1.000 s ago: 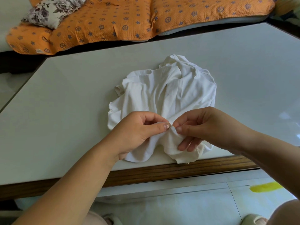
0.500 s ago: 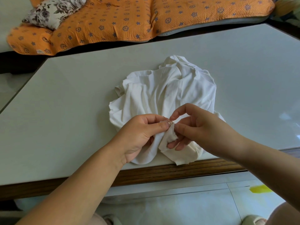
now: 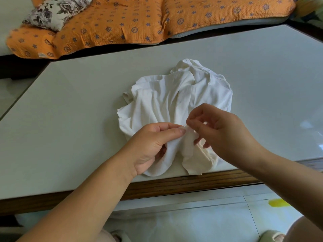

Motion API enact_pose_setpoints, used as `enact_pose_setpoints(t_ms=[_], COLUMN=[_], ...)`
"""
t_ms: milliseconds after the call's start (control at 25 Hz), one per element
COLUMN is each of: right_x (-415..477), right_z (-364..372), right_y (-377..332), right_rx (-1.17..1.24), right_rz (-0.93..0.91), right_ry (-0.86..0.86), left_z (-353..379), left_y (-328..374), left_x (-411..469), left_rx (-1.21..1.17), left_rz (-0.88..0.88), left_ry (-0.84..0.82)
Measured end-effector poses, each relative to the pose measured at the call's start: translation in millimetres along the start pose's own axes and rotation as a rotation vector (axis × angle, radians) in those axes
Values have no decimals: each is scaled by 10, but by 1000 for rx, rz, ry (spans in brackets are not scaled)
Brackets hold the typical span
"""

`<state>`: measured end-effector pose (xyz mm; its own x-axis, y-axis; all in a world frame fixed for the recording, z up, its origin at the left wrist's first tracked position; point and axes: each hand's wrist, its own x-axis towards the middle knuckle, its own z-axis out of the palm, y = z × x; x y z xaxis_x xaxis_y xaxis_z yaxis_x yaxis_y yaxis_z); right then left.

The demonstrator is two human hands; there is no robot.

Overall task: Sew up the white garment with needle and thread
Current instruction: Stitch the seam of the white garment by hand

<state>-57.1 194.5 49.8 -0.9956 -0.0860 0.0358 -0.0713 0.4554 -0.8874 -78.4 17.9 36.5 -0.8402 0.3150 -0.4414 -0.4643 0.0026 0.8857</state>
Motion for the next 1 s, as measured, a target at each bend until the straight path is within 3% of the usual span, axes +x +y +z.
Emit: enact_pose_setpoints(t_ms=[200, 400, 560, 1000], right_x=[85, 188, 248, 388], right_z=[-27, -149, -226, -408], right_y=[14, -33, -7, 56], right_rx=[34, 752, 999, 832], right_rz=[1, 241, 344, 79], right_ry=[126, 29, 67, 340], left_z=[-4, -11, 9, -9], left_y=[17, -8, -7, -15], left_x=[7, 9, -14, -41], left_rx=[-145, -100, -16, 182], left_rz=[-37, -9, 17, 43], left_ry=[-12, 18, 53, 54])
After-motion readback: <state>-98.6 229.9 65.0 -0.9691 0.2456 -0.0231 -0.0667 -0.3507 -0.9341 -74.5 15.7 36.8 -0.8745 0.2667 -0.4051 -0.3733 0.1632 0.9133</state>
